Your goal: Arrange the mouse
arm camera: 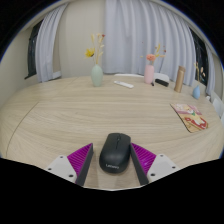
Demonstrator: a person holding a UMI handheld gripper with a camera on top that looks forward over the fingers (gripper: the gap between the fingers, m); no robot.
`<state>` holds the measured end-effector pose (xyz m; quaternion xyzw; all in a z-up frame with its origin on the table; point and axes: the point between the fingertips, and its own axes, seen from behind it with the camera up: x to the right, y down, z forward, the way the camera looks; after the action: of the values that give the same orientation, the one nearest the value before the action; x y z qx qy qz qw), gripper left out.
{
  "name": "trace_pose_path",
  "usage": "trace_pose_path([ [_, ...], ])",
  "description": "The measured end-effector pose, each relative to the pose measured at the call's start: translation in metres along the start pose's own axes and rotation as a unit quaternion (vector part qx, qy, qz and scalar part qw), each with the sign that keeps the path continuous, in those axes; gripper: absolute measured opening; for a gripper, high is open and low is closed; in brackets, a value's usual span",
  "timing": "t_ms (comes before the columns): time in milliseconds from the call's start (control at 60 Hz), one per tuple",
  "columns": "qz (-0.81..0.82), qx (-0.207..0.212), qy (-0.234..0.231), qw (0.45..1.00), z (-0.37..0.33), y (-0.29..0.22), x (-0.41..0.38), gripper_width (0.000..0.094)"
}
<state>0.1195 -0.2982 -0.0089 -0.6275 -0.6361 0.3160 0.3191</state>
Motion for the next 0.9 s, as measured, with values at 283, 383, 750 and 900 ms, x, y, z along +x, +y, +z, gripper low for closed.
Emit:
trace_pose_path([
  [283, 0.001, -0.006, -0.001, 1.000, 0.009, -0.006, -0.001, 0.0411],
  [383, 0.007, -0.017, -0.012, 1.000, 0.002, -0.007, -0.006, 0.0393],
  [750, 0.031, 0.056, 0.013, 0.998, -0.056, -0.148, 0.105, 0.0392],
  [900, 0.007, 0.082, 0.065, 0.995, -0.040, -0.196, 0.231, 0.0390],
])
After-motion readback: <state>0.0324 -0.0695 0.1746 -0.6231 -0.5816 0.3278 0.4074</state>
